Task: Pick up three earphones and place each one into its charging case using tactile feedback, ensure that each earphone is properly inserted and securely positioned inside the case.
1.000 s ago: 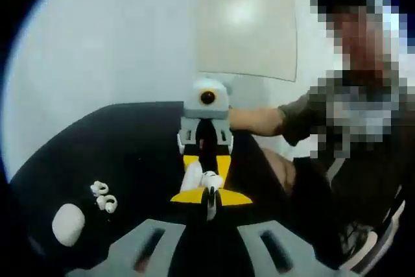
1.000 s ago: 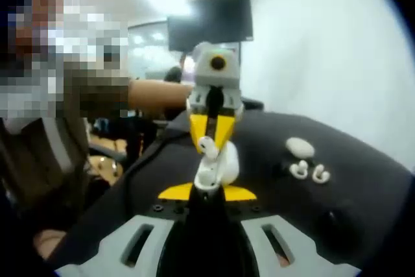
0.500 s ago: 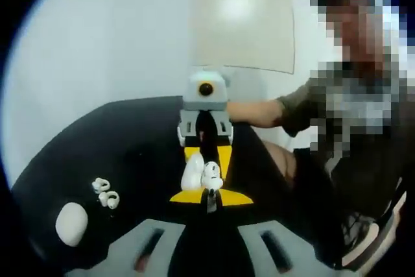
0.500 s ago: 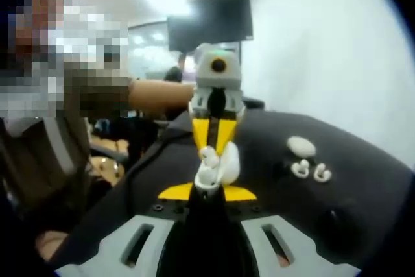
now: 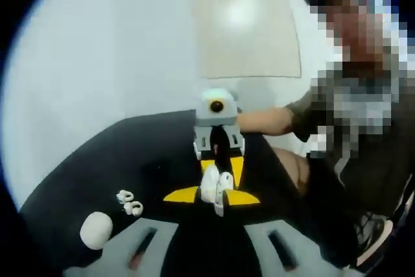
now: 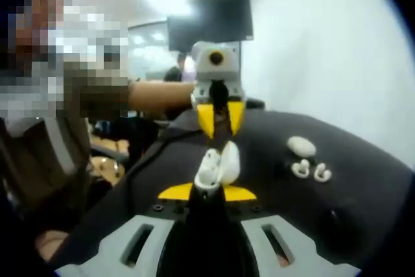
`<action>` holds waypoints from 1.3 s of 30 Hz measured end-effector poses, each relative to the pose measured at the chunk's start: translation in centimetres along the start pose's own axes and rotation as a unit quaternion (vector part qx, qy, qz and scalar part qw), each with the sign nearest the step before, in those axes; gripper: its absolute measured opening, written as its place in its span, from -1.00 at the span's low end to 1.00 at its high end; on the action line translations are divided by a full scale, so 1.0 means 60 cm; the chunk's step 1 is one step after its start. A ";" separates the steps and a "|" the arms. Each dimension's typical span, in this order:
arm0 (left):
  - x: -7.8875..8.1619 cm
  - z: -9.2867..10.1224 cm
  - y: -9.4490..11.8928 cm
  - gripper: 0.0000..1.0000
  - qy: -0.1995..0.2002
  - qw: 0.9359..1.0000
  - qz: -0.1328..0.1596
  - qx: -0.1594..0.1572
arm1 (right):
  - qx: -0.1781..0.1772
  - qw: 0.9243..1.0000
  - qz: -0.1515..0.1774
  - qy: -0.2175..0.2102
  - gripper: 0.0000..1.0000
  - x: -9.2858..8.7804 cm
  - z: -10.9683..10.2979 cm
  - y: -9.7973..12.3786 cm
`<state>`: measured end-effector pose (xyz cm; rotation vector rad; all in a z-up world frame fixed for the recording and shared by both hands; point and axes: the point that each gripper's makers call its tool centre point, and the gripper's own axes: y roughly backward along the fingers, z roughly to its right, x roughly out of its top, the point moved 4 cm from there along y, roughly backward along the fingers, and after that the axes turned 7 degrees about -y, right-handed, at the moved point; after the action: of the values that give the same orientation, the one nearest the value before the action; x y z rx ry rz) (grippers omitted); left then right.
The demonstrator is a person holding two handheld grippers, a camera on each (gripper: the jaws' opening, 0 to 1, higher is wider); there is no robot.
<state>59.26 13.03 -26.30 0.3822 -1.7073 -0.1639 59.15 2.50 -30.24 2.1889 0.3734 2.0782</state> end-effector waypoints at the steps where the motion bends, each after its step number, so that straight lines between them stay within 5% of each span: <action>1: -0.003 -0.001 -0.001 -0.57 0.006 1.000 0.004 0.002 | 0.000 1.000 0.000 0.000 -0.66 0.000 -0.001 0.000; 9: -0.043 0.000 -0.022 -0.26 0.005 1.000 -0.012 -0.009 | -0.001 1.000 0.000 0.001 -0.66 0.000 -0.001 0.000; 16: -0.054 -0.007 -0.043 -0.38 0.006 1.000 0.003 -0.020 | -0.001 1.000 -0.005 -0.024 -0.66 0.000 0.002 0.001; 18: -0.063 0.000 -0.046 -0.53 0.033 0.999 -0.003 -0.030 | -0.001 0.999 -0.006 -0.034 -0.66 0.000 0.003 0.001; 21: -0.059 0.007 -0.046 -0.73 0.044 0.998 0.002 -0.041 | -0.006 0.999 -0.008 -0.049 -0.66 -0.001 0.006 0.002; 28: -0.057 0.019 -0.053 -0.73 0.066 0.998 0.006 -0.021 | -0.021 0.998 -0.013 -0.052 -0.65 -0.002 0.007 -0.002; 32: -0.053 0.024 -0.053 -0.72 0.014 1.000 0.007 -0.022 | -0.019 0.999 -0.016 -0.044 -0.66 -0.001 0.000 0.002; 35: -0.048 0.016 -0.051 -0.43 -0.023 1.000 0.008 -0.001 | -0.008 0.998 -0.017 -0.061 -0.66 -0.001 -0.003 0.008; 39: -0.024 0.013 -0.051 -0.35 0.016 0.998 0.057 0.002 | 0.000 0.998 -0.018 -0.056 -0.66 -0.001 -0.012 0.010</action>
<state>59.16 10.58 -28.76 0.2875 -1.6932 -0.0712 58.48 1.82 -30.10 2.2678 0.3992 1.9264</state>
